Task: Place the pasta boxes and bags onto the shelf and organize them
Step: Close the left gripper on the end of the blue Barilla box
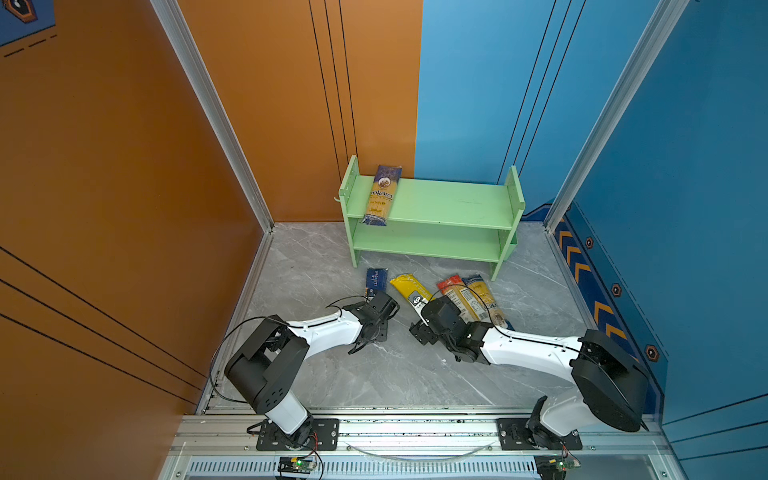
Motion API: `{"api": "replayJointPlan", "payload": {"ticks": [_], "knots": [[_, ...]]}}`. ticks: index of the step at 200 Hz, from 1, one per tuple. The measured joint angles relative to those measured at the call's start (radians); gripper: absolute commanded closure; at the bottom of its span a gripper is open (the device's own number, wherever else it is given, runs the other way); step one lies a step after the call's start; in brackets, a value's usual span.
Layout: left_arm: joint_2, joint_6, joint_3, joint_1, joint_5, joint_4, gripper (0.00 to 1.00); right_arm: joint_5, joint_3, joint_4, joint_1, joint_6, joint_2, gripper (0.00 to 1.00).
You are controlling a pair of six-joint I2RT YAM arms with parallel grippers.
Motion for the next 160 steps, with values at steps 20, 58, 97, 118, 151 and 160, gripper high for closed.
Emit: {"api": "replayJointPlan", "payload": {"ticks": [20, 58, 97, 118, 151, 160], "knots": [[0.0, 0.008, 0.0, 0.0, 0.0, 0.0, 1.0, 0.001, 0.0, -0.007, 0.0, 0.0, 0.0, 0.0], [-0.006, 0.013, 0.0, 0.0, 0.001, -0.002, 1.0, 0.001, 0.0, -0.016, 0.0, 0.003, 0.0, 0.0], [-0.034, 0.039, 0.0, 0.0, 0.002, -0.05, 1.0, 0.001, 0.0, -0.022, 0.0, 0.003, 0.0, 0.0], [-0.06, 0.052, 0.0, 0.0, 0.005, -0.093, 1.0, 0.001, 0.0, -0.023, -0.004, 0.003, 0.0, 0.0], [-0.111, 0.064, 0.0, 0.0, 0.009, -0.168, 1.0, 0.002, 0.0, -0.024, -0.013, 0.003, 0.0, 0.0], [-0.126, 0.066, 0.0, 0.0, 0.01, -0.186, 1.0, 0.003, 0.0, -0.024, -0.013, 0.004, 0.0, 0.0]]}}
